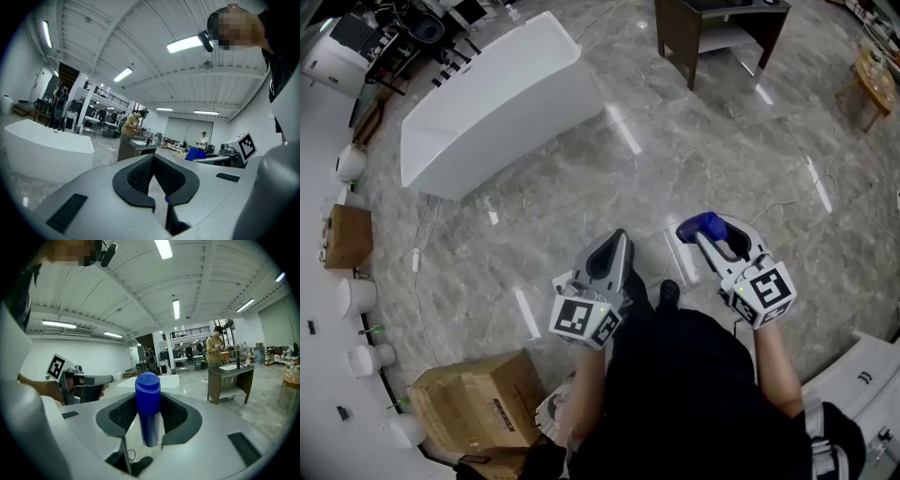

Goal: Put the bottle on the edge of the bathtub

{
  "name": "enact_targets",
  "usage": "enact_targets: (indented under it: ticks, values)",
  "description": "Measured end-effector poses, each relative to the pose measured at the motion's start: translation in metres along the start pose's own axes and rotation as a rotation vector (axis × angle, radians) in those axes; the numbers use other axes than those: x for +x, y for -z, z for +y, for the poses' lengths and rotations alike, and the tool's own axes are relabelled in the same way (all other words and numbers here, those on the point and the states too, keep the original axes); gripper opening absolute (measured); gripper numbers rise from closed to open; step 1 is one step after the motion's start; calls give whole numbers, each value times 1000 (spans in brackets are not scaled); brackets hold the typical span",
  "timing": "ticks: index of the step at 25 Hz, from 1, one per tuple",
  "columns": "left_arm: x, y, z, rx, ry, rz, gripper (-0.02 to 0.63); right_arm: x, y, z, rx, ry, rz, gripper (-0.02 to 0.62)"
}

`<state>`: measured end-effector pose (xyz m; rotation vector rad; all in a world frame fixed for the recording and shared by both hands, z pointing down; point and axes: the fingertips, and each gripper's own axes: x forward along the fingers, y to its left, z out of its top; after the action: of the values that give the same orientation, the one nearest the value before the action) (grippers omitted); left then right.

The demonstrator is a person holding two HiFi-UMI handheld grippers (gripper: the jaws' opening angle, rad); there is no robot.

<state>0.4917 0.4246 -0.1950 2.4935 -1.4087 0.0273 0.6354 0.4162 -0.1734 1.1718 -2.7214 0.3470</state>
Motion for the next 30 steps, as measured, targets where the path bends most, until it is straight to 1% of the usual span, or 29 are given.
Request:
enact_targets:
  ticks: [2, 5, 9, 11, 13, 15, 17, 21, 26, 30]
  values:
    - [9, 1, 0, -1, 3, 13, 11, 4, 3, -5, 3, -8, 11, 149]
    - [29, 3, 5, -8, -1, 29, 11, 16, 4, -24, 25, -14, 24, 149]
    - [54, 4, 36, -30, 11, 44, 11, 45, -2, -40, 39, -8, 21, 149]
    - [72, 3, 51, -28, 33, 41, 11, 60, -5, -52, 53, 12, 24, 149]
    - [92, 0, 64, -28, 45, 36, 11, 75, -8, -69, 39, 35, 30, 149]
    - [114, -10, 78, -29, 51, 26, 11, 91, -18, -85, 18, 46, 32, 149]
    - [139, -27, 95, -30, 55, 10, 11, 110, -36, -103, 16, 55, 31, 149]
    - [185, -53, 127, -14, 93, -6, 11, 157, -68, -129, 8, 70, 23, 149]
    - [228, -74, 181, -19, 115, -34, 11, 221, -89, -140, -32, 51, 11, 149]
    - [251, -79, 207, -23, 129, -24, 11, 260, -95, -145, -48, 34, 24, 149]
